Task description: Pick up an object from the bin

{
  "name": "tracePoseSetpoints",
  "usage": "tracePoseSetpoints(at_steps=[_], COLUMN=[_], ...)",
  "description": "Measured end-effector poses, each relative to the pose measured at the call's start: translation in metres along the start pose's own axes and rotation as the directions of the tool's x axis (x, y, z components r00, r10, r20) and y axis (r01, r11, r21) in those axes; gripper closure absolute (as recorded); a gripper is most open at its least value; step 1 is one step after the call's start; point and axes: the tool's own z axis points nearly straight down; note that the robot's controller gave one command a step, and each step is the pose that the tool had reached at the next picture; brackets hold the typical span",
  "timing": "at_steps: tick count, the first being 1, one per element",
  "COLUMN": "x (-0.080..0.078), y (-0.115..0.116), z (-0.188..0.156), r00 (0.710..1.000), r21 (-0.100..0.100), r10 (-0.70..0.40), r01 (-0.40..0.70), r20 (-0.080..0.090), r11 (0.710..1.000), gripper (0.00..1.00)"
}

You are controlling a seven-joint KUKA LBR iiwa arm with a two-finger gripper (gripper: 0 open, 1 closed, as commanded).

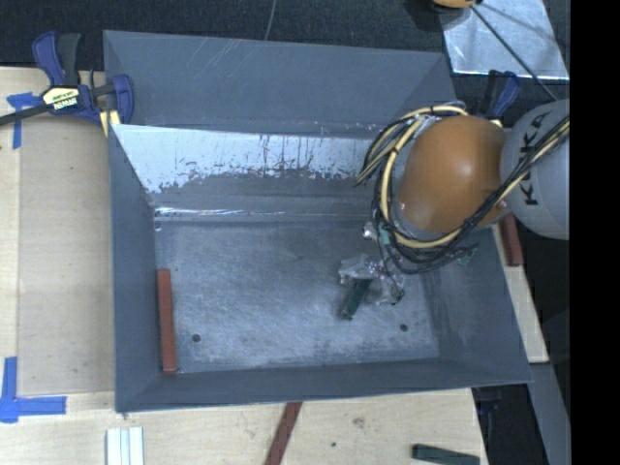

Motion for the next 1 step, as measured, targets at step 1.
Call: tracePoseSetpoints(at_steps=[1], x=[-0.0003], y=[-0.0003], z=[-0.0204], r00=[1.000], r21=[0.002], r10=[0.000], r01=[0.000], r20=[0.001], r11=[1.000], gripper=[1.00])
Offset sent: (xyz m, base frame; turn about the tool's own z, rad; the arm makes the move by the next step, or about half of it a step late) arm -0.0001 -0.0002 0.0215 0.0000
